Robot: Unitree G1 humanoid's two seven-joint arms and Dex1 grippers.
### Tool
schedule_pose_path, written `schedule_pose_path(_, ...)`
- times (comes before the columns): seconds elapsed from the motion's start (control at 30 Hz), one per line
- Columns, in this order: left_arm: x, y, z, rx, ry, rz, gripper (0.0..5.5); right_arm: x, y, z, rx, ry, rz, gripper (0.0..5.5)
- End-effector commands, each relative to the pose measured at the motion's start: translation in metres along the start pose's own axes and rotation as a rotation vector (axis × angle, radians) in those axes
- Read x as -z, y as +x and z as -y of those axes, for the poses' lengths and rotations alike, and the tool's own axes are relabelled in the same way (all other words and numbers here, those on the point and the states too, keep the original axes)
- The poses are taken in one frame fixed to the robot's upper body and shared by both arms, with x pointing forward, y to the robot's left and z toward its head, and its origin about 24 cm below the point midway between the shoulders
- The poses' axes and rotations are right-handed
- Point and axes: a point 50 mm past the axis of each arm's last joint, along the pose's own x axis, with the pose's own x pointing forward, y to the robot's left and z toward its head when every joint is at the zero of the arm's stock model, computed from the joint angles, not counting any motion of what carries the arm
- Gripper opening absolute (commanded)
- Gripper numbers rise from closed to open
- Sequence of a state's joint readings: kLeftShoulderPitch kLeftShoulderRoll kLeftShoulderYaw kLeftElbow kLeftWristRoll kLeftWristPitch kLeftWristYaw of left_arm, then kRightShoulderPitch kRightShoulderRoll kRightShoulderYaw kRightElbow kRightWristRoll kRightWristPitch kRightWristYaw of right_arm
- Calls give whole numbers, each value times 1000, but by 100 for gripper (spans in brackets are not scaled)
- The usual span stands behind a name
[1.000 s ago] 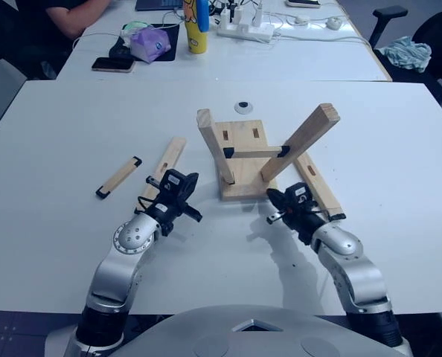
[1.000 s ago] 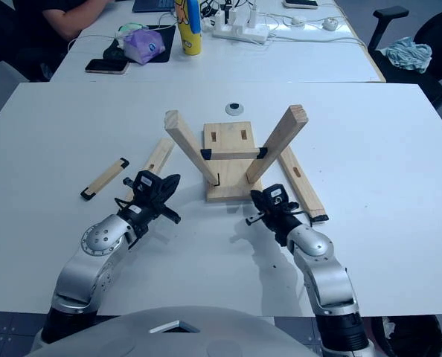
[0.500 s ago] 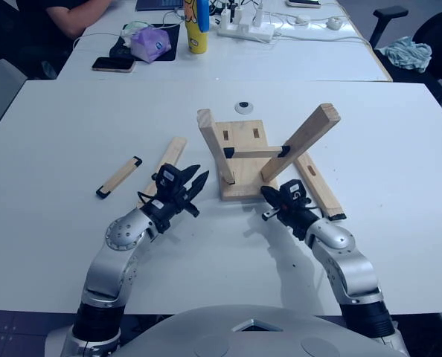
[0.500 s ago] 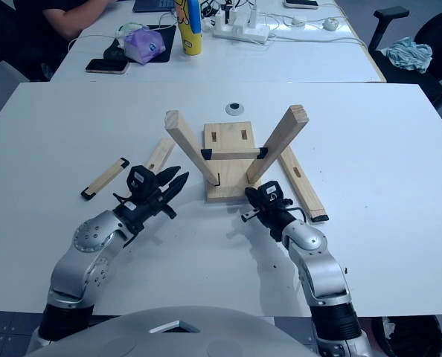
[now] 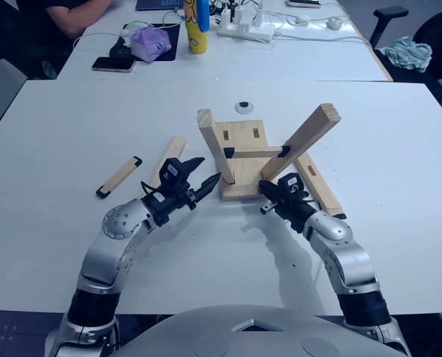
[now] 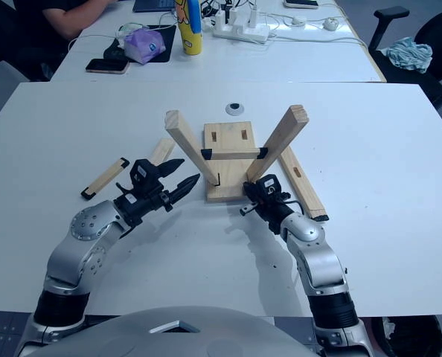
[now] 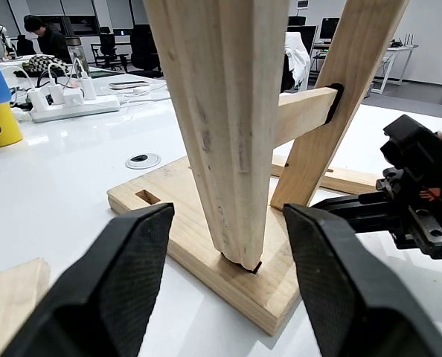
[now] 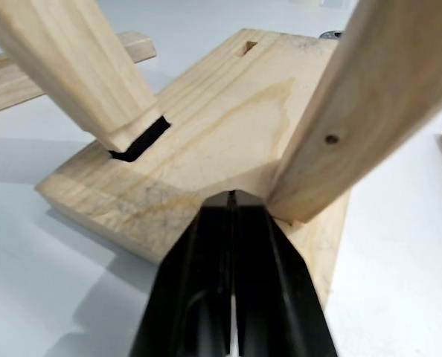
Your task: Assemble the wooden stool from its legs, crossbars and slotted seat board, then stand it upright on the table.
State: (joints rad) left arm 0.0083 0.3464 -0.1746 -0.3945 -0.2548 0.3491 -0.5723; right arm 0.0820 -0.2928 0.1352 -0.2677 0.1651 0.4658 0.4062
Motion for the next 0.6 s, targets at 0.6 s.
schedule_pose_path(0.6, -8, 12, -40, 249, 317, 1, 274, 10, 21, 1, -203, -152, -185, 0)
